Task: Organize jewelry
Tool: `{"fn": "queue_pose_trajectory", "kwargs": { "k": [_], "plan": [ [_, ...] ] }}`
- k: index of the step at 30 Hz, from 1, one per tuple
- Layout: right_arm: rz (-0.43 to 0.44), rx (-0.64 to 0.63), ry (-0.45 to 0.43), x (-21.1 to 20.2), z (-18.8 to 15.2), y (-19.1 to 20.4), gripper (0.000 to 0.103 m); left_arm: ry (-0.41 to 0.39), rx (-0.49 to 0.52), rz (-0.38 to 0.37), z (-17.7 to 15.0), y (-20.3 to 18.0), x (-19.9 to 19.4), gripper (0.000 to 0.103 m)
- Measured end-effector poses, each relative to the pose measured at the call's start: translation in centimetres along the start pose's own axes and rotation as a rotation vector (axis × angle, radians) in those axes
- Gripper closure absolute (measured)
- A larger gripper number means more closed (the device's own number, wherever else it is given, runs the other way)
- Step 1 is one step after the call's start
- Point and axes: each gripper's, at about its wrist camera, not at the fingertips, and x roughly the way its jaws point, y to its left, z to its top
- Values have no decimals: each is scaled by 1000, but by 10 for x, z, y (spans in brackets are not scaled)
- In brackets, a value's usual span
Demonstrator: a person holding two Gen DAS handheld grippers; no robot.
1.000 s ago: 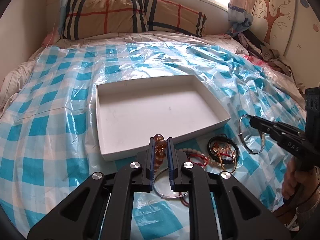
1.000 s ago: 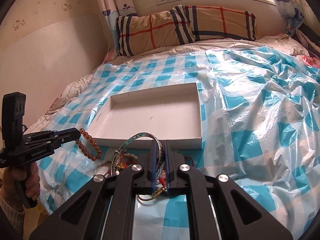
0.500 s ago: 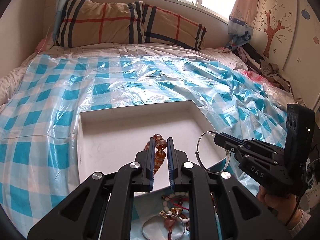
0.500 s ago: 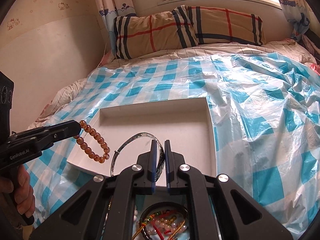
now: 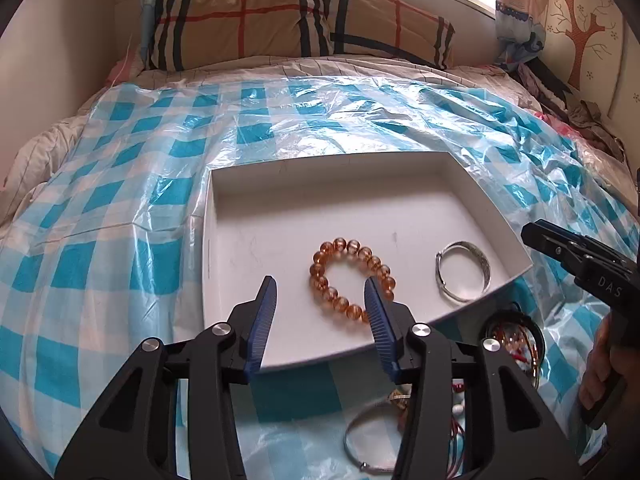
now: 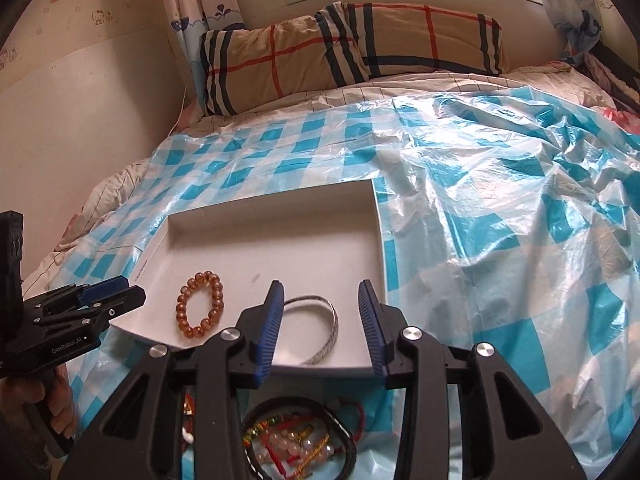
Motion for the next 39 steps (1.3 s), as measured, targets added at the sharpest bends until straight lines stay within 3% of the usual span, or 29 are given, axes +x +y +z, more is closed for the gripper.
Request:
{"fn": "queue_pose_trajectory", "kwargs": {
  "k": [12,19,28,31,33,35,38,39],
  "plan": [
    [28,-31,169,-36,-74,7,64,90,46,-74,-70,-15,-25,47],
    [56,-68,177,-30,-72,23,64,102,66,-112,-82,-27,-32,45],
    [69,-86,235,-7,-73,25,65,119,231,-108,-82,-67,-12,41],
    [97,-64,226,-10,-74,21,73,158,205,-132,-81,-65,-1,84],
    [108,-53,216,-14,-74,19,83,155,168,-152,-79,-60,-3,91],
    [113,-38,198,-19,-74,18,84,148,119,-186,-78,-52,-8,98],
    [134,-11,171,-30,-73,15,85,135,63,-226,-76,-40,-17,98],
    [139,-6,164,-34,-73,15,91,129,52,-234,-75,-38,-21,98]
  ]
}}
